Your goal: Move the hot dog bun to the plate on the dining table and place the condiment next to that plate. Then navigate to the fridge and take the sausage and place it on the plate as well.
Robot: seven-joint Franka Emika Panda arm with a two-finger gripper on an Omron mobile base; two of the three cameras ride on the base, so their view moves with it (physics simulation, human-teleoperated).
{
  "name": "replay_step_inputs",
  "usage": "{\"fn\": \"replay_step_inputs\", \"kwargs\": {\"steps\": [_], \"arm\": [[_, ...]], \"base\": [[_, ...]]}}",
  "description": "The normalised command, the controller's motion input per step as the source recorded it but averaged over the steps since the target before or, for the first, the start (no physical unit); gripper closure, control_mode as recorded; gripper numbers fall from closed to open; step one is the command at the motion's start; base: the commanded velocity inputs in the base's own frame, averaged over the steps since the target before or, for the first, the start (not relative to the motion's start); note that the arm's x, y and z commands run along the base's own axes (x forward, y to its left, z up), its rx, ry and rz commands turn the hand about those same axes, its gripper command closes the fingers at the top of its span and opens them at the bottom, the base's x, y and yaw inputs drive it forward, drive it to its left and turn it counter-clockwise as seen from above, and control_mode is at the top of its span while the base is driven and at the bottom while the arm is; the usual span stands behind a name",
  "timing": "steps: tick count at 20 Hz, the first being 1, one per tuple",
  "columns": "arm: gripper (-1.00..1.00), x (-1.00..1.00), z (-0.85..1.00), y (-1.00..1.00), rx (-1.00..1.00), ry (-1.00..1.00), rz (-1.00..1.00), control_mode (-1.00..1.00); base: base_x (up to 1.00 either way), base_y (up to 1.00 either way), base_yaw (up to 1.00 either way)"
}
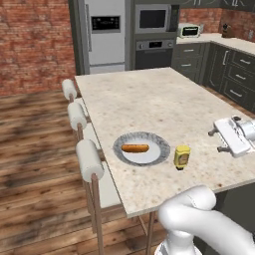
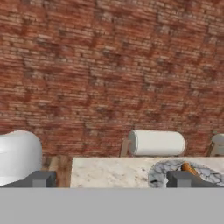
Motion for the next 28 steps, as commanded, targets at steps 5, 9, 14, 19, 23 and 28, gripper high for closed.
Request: {"fn": "replay_step_inputs", "kwargs": {"steps": [5, 9, 14, 19, 23, 28], "arm": [[-1.00, -0.68, 0.60, 0.76, -0.13, 0.08, -0.28, -1.00], [-1.00, -0.57, 0.49, 0.87, -0.13, 0.16, -0.29, -1.00], [-1.00, -0.56, 0.33, 0.83, -0.11, 0.19, -0.33, -1.00], [-1.00, -0.40, 0.03, 0.80, -0.11, 0.20, -0.39, -1.00], [-1.00, -0.09, -0.02, 0.47, -0.09, 0.15, -0.34, -1.00], [-1.00, 0.00, -0.05, 0.00, 0.00, 0.03, -0.01, -1.00]], "base": [[0.00, 0.00, 0.00], [0.00, 0.00, 0.00], [0.00, 0.00, 0.00], [0.00, 0.00, 0.00], [0.00, 0.00, 0.00], [0.00, 0.00, 0.00]]}}
